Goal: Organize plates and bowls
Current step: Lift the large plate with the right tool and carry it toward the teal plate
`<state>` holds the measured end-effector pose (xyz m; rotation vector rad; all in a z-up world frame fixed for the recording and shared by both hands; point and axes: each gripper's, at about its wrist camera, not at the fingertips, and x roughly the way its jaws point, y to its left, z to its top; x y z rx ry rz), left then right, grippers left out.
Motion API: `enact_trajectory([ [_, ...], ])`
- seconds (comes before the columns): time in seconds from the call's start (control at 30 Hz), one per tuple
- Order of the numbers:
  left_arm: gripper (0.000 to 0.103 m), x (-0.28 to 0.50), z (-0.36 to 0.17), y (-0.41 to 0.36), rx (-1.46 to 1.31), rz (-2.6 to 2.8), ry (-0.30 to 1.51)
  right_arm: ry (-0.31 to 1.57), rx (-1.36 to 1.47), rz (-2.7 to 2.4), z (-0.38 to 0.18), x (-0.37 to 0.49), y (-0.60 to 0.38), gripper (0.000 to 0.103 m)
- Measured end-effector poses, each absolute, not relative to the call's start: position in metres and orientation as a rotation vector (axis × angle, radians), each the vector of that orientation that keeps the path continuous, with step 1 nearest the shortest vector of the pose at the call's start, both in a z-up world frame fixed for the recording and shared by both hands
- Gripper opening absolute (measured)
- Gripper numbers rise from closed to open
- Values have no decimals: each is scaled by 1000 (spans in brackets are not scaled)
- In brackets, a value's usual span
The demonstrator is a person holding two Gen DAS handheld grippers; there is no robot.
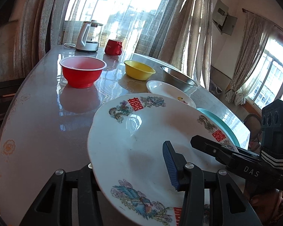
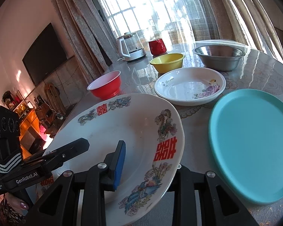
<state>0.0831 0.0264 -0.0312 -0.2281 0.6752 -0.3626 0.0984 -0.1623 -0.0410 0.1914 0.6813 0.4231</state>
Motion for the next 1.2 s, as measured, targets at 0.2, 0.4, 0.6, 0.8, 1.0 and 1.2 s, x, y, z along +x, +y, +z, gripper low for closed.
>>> enact_trajectory([
  [0.2,47,85,-22,4,-214,-388,678,654,185,394,-33,89,-178,30],
  [0.4,47,88,-9,-25,-159,-441,661,626,224,351,-25,81,-205,30],
  [0.6,47,94,-3,-57,-129,-485,661,608,257,294,-19,73,-234,30],
  [0.8,47,103,-2,-89,-108,-534,672,599,293,230,-20,69,-264,30],
  [1.0,47,113,-3,-124,-89,-583,686,596,323,166,-22,66,-292,30],
  [1.2,47,128,-9,-152,-71,-611,714,599,337,97,-26,69,-318,30],
])
